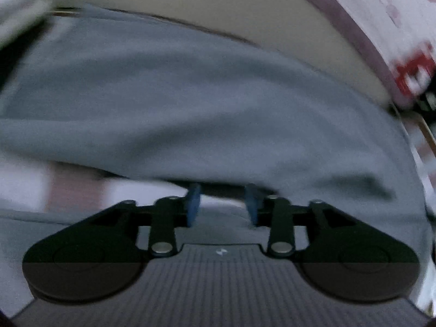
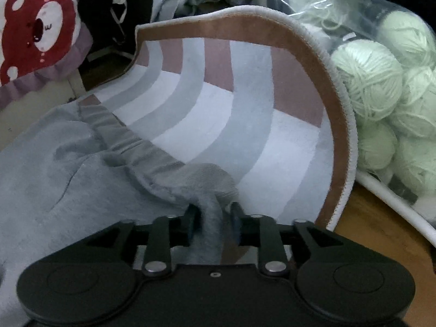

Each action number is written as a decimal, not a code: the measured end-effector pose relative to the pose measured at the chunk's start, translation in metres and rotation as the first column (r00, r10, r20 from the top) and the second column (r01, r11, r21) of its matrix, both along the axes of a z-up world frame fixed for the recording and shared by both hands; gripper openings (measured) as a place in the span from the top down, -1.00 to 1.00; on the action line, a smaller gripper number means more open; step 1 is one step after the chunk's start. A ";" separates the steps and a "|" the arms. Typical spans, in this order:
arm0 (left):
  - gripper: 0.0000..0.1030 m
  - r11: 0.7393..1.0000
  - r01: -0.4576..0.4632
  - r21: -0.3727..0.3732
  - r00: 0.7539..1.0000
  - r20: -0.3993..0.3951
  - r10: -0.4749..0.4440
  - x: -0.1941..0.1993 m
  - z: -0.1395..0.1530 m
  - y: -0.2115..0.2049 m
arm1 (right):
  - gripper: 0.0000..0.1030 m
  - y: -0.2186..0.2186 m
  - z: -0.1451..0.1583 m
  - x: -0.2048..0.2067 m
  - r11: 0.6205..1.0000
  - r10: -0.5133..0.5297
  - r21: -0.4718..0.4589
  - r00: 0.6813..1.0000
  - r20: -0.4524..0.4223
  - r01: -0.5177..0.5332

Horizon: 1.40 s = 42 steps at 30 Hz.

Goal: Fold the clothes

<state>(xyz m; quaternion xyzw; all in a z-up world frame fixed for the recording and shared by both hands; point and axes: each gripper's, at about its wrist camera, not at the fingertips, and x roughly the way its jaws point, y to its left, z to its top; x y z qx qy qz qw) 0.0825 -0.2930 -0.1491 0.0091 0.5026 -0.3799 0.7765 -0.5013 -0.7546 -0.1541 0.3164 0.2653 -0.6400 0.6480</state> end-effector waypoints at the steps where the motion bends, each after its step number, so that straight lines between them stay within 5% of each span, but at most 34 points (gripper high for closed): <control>1: 0.08 0.999 -0.052 0.000 0.999 -0.013 0.052 0.011 0.000 0.012 | 0.22 0.003 0.005 -0.002 1.000 -0.016 0.000 1.000 0.009 0.016; 5: 0.00 0.971 -0.228 -0.075 0.955 -0.210 0.208 0.052 -0.017 0.052 | 0.09 0.043 0.045 -0.006 0.996 -0.046 -0.080 0.999 0.004 0.046; 8: -0.01 0.945 -0.320 -0.065 0.926 -0.233 0.297 0.066 -0.028 0.059 | -0.07 0.087 0.080 0.015 0.970 0.036 -0.241 0.999 -0.033 -0.043; 10: -0.07 0.939 -0.339 -0.054 0.924 -0.205 0.322 0.072 -0.033 0.055 | -0.07 0.099 0.089 0.037 0.951 0.172 -0.266 0.985 0.029 -0.158; 14: -0.27 0.934 -0.343 -0.106 0.935 -0.134 0.328 0.081 -0.036 0.039 | -0.06 0.107 0.078 0.089 0.897 0.440 -0.174 0.856 0.271 -0.406; 15: -0.11 0.937 -0.335 -0.100 0.940 -0.098 0.326 0.083 -0.033 0.034 | -0.06 0.111 0.075 0.105 0.873 0.488 -0.166 0.826 0.282 -0.459; 16: 0.57 0.940 -0.328 -0.094 0.944 -0.063 0.323 0.084 -0.031 0.030 | -0.06 0.117 0.072 0.121 0.845 0.535 -0.160 0.795 0.287 -0.511; 17: 0.83 0.943 -0.320 -0.087 0.947 -0.027 0.319 0.085 -0.028 0.025 | -0.06 0.124 0.068 0.138 0.811 0.584 -0.156 0.766 0.269 -0.564; 22: 0.90 0.956 -0.288 -0.050 0.944 0.151 0.292 0.092 -0.016 0.002 | -0.06 0.152 0.046 0.214 0.635 0.770 -0.093 0.619 0.155 -0.767; 26: 0.90 0.964 -0.266 -0.016 0.922 0.289 0.259 0.097 -0.006 -0.017 | -0.05 0.165 0.014 0.237 0.619 0.785 0.049 0.615 -0.068 -0.784; 30: 0.90 0.969 -0.248 0.020 0.881 0.421 0.217 0.103 0.004 -0.035 | -0.02 0.155 0.000 0.208 0.670 0.741 0.070 0.672 0.000 -0.739; 35: 0.86 0.966 -0.247 0.082 0.908 0.368 0.201 0.104 -0.026 -0.028 | -0.09 0.158 0.002 0.197 0.689 0.724 0.121 0.685 -0.078 -0.715; 39: 0.19 0.951 -0.238 0.197 0.896 0.422 0.137 0.092 -0.028 -0.024 | -0.19 0.160 0.004 0.184 0.720 0.691 0.123 0.722 -0.037 -0.683; 42: 0.12 0.951 -0.201 0.233 0.912 0.398 0.095 0.074 -0.013 -0.009 | -0.19 0.163 0.007 0.184 0.742 0.666 0.145 0.745 -0.045 -0.655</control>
